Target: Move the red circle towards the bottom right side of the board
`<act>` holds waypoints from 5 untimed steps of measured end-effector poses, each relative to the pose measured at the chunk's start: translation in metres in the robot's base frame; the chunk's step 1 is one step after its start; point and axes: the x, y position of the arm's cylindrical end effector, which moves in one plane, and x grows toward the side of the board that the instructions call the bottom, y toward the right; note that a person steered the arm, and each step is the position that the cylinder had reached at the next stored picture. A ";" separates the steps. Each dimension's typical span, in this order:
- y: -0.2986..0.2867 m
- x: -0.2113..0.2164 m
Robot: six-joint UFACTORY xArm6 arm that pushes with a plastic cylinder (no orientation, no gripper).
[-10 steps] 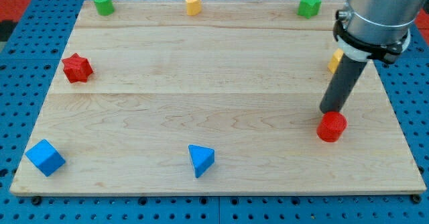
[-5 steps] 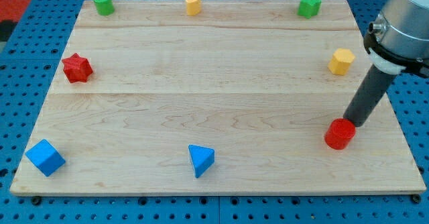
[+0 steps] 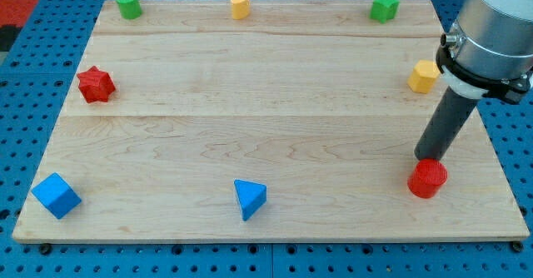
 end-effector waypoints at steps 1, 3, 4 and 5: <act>-0.016 -0.008; -0.038 0.007; -0.024 0.014; -0.008 0.023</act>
